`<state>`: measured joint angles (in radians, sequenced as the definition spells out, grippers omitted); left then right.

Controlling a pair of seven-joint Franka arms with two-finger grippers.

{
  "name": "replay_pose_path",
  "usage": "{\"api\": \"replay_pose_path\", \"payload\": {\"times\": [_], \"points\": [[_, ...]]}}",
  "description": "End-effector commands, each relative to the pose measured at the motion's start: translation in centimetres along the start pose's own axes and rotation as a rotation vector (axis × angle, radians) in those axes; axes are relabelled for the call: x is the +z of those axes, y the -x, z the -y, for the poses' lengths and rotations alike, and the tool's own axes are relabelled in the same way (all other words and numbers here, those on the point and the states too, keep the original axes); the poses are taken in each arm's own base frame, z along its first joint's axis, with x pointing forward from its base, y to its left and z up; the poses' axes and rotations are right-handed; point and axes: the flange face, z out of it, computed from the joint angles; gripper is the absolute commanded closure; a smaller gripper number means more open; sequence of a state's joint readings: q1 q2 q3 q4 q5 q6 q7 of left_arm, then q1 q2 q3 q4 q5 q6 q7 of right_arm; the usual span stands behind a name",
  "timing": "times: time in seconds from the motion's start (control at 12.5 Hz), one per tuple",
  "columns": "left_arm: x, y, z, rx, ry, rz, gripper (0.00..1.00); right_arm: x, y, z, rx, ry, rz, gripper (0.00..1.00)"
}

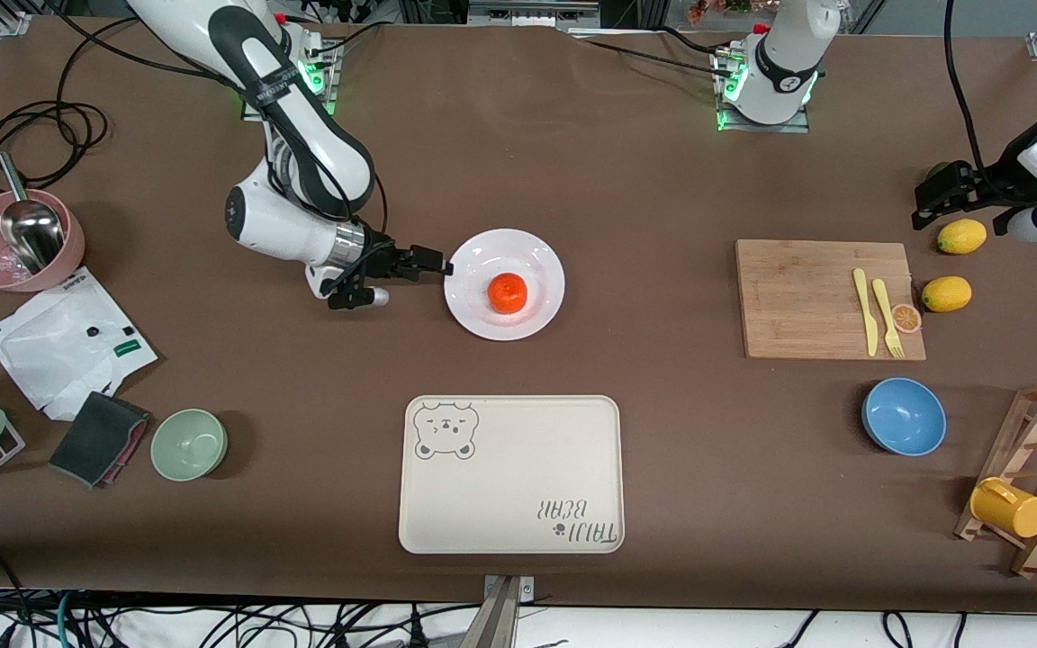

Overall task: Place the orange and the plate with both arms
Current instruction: 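Reach the right gripper to the white plate's rim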

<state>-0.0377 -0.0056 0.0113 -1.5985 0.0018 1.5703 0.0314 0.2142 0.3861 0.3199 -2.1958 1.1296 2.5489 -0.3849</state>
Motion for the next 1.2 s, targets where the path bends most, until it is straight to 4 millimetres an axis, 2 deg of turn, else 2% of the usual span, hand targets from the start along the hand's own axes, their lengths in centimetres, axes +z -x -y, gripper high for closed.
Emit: {"api": "replay_pose_path", "payload": {"times": [0.0,0.4,0.72,0.96,1.12], "points": [[-0.7,-0.4,-0.4,0.021,0.011,-0.003,0.0,0.7,0.4,-1.1,-0.014,-0.019,-0.015,0.0],[-0.7,-0.4,-0.1,0.015,0.011,-0.003,0.0,2.9,0.6,-3.5,0.009,-0.035,-0.028,0.03],[-0.7,-0.3,0.2,0.013,0.011,-0.002,0.0,3.7,0.8,-3.5,0.011,-0.032,-0.023,0.2],[-0.7,-0.3,0.2,0.015,0.011,-0.002,0.0,4.6,1.1,-2.0,0.017,-0.054,-0.029,0.34],[-0.7,-0.3,0.2,0.018,0.011,-0.002,0.0,5.2,1.2,-2.1,0.018,-0.039,-0.035,0.37]]}}
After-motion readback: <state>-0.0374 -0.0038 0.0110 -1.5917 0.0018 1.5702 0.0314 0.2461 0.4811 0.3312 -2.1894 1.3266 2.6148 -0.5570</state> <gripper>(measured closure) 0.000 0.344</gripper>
